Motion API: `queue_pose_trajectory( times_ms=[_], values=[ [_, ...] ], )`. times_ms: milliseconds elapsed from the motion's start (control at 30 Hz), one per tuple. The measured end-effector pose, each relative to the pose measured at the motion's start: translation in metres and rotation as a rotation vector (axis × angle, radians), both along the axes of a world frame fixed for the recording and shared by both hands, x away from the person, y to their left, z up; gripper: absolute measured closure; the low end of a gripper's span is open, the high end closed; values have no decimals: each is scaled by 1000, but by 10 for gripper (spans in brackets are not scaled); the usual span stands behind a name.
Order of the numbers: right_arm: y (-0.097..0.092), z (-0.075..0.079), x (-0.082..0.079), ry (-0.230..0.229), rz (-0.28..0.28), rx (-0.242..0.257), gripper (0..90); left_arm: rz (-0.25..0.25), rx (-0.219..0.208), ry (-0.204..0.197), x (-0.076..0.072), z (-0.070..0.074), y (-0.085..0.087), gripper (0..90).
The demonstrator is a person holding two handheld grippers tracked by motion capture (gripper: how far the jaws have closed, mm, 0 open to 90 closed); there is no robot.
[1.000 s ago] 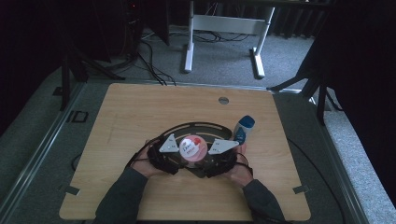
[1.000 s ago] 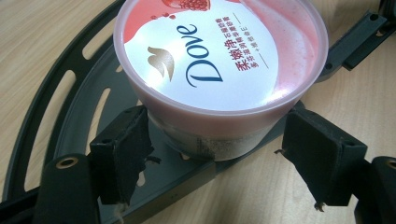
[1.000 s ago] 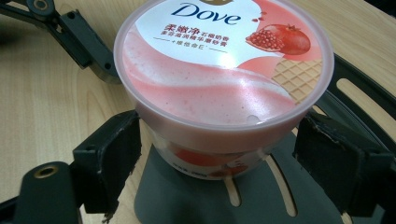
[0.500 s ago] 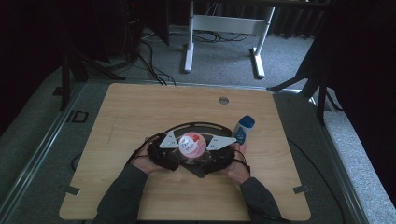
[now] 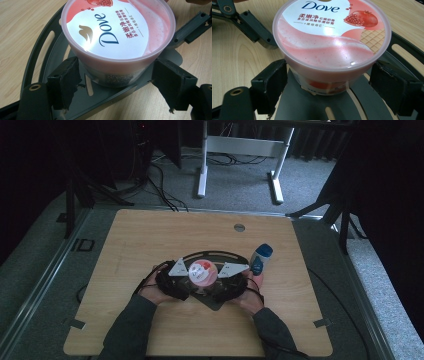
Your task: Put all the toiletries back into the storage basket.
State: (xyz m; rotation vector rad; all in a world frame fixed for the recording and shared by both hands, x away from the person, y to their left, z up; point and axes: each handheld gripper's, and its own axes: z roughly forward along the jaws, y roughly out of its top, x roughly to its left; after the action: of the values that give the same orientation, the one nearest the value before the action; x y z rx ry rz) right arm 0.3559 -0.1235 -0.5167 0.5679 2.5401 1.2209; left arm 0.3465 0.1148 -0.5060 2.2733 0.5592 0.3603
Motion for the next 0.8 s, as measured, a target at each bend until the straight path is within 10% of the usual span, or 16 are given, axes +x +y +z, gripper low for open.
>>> queue_pose_trajectory(
  times_ms=[800],
  values=[
    [25, -1, 14, 19, -5, 9, 147, 59, -12, 13, 8, -2, 20, 230]
  ],
)
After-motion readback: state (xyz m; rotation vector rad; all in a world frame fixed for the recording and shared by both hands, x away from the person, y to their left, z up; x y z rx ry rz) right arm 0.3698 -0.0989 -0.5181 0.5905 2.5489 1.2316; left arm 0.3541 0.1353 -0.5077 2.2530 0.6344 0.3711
